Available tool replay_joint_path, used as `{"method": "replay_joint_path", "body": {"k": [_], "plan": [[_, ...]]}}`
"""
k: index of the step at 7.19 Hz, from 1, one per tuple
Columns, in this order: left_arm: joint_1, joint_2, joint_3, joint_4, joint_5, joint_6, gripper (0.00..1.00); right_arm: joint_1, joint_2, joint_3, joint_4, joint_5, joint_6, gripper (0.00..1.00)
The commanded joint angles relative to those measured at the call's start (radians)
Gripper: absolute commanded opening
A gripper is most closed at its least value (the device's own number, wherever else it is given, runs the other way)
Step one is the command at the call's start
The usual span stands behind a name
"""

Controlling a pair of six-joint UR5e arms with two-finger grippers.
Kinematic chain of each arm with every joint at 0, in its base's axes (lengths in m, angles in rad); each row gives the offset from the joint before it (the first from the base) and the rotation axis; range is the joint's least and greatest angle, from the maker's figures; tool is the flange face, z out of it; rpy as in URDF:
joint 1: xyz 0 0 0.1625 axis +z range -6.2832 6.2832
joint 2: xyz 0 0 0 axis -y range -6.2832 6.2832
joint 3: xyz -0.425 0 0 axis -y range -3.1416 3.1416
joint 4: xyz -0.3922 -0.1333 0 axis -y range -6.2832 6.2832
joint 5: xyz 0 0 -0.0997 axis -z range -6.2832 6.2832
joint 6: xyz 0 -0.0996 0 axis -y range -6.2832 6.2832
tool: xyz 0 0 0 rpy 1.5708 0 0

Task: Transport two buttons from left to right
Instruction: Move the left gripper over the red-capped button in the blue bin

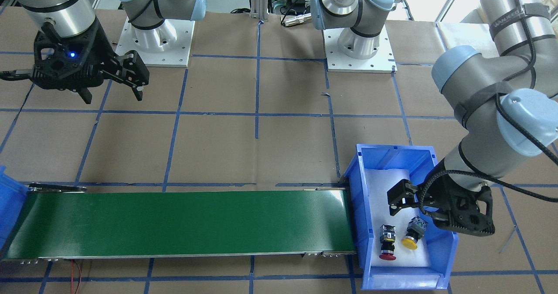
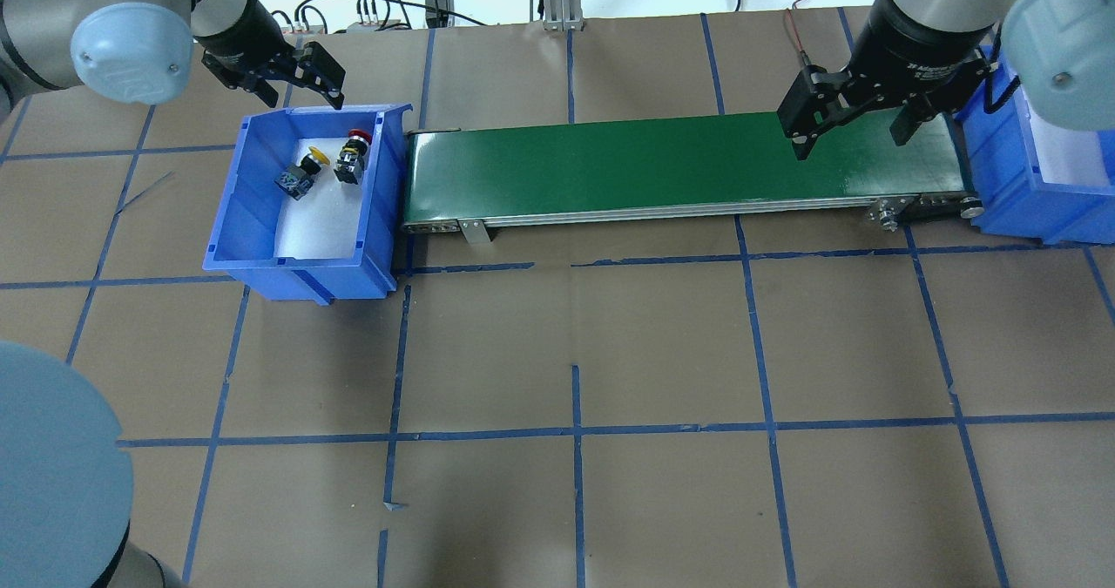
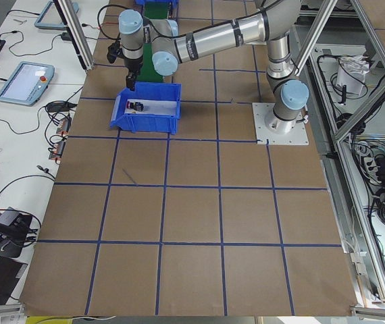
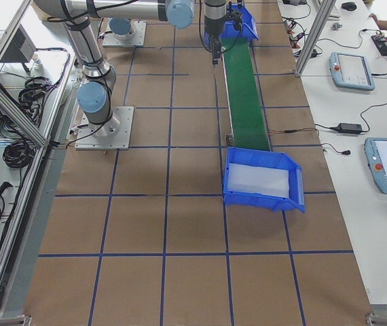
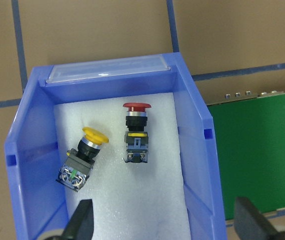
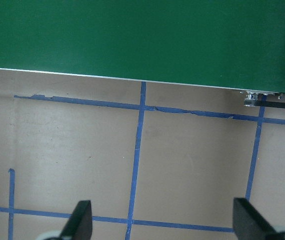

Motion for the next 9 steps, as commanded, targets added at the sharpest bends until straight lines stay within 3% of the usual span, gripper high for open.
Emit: {"method": "replay_joint_path", "body": {"k": [1,7,9], "plan": [[0.021,-0.043,-0.005,0.048,-0.001,0.024,1.00,0.000,0.000,0.000,0.000,-0.001,-0.003,1.00],[0.015,-0.115,-0.020,0.068,0.002,0.019,1.00,-0.002,0.002,0.000,0.000,-0.004,-0.003,1.00],[0.016,-0.117,-0.036,0.068,0.002,0.016,0.88,-0.002,0.002,0.000,0.000,-0.004,-0.003,1.00]]}}
